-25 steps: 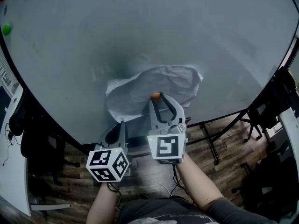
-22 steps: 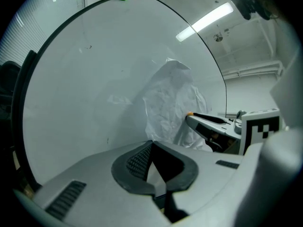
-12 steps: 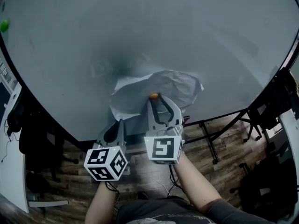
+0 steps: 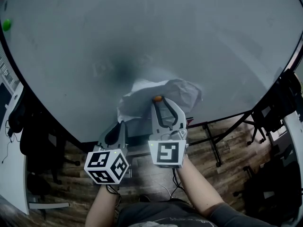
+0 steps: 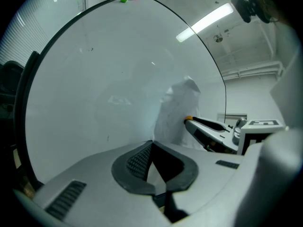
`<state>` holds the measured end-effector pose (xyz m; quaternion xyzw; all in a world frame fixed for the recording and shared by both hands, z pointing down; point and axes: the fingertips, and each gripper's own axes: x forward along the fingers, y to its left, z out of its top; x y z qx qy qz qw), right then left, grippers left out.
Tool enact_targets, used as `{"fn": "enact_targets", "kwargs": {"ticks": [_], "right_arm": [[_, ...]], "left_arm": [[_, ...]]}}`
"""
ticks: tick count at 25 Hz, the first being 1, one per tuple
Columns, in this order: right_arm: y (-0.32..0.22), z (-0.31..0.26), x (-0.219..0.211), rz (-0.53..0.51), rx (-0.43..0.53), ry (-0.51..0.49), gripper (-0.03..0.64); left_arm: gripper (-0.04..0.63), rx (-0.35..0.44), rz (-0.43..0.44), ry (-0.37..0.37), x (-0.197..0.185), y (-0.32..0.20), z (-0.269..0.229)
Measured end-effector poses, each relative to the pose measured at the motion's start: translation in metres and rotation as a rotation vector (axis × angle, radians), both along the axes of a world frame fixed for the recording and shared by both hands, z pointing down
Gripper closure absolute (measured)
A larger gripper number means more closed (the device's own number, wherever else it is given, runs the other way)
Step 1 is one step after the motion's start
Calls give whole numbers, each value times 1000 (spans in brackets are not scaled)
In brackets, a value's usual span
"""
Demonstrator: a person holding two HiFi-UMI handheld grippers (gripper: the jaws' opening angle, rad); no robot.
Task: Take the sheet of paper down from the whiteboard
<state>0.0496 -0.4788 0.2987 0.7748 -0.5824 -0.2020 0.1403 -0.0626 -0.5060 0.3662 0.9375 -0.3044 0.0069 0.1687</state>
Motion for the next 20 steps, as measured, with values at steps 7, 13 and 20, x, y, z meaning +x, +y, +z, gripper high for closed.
{"fn": "enact_targets", "kwargs": {"ticks": [7,13,20], "right_arm": [[22,14,-3,-18,-19,2,505],[57,29,9,-25,-22,-24,505],[104,25,26,-95,-2,-32,505]], "left_arm": [[584,14,-34,-9,-6,1,-1],[584,71,-54,-103,-4,16,8],[584,67,-111,-145,3,65,18]]}}
